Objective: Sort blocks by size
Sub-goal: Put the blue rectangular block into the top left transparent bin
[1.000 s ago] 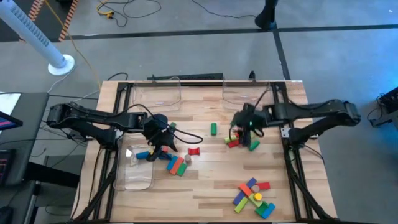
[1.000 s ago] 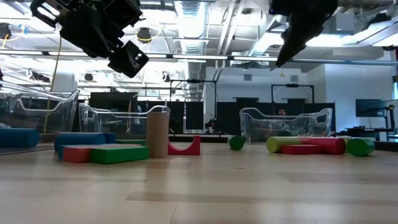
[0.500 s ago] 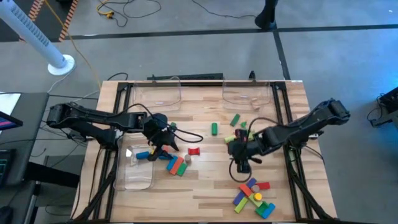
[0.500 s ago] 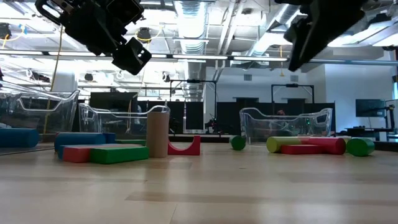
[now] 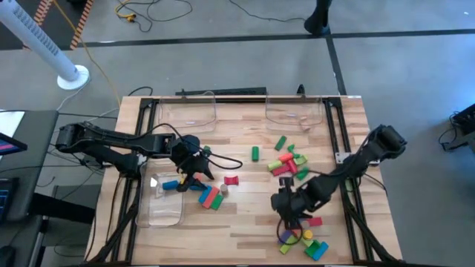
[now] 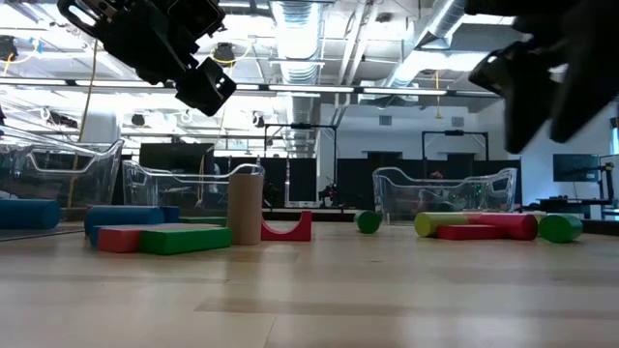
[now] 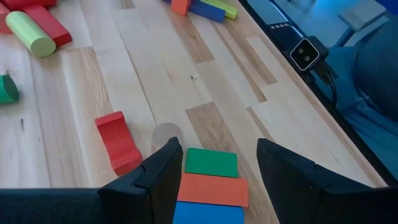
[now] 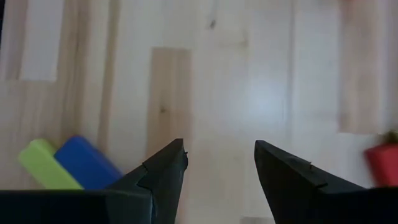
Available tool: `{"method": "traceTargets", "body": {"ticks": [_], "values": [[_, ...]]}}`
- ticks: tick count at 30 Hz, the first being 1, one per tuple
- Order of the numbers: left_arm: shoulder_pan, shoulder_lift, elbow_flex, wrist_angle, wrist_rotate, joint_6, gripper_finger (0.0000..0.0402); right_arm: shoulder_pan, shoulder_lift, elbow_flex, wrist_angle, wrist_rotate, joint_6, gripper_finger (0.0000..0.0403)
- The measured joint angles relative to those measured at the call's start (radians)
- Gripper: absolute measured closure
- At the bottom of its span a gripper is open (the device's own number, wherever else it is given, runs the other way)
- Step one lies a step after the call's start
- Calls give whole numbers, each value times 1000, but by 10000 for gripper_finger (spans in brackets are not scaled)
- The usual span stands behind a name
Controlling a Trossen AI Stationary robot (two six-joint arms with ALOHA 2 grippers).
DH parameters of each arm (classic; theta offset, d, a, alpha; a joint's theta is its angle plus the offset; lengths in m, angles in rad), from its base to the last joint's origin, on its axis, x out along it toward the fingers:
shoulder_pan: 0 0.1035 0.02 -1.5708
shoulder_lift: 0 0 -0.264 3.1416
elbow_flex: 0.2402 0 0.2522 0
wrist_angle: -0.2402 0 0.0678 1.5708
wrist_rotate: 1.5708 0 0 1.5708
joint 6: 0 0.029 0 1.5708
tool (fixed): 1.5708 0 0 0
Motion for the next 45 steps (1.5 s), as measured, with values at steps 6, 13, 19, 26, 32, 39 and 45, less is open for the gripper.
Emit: {"method": "traceTargets", "body": {"ticks": [6,13,19,26,32,39,45], "values": [[0,0,0,26,0,0,201,71,66,0,24,-23,73,179],[0,0,0,53,0,13,201,122,130,0,55,-58,133,179],[0,0,0,75,0,15,201,145,125,0,144,-60,117,179],[0,2,0,98,-8,8,201,177,129,0,140,-70,85,181],[-38,59,0,155,-9,-12,201,190,150,0,104,-70,63,197],[-83,163,0,181,-9,-11,201,184,208,2,114,-133,57,212],[-102,194,0,221,-9,-20,201,152,204,2,110,-126,55,217]]}}
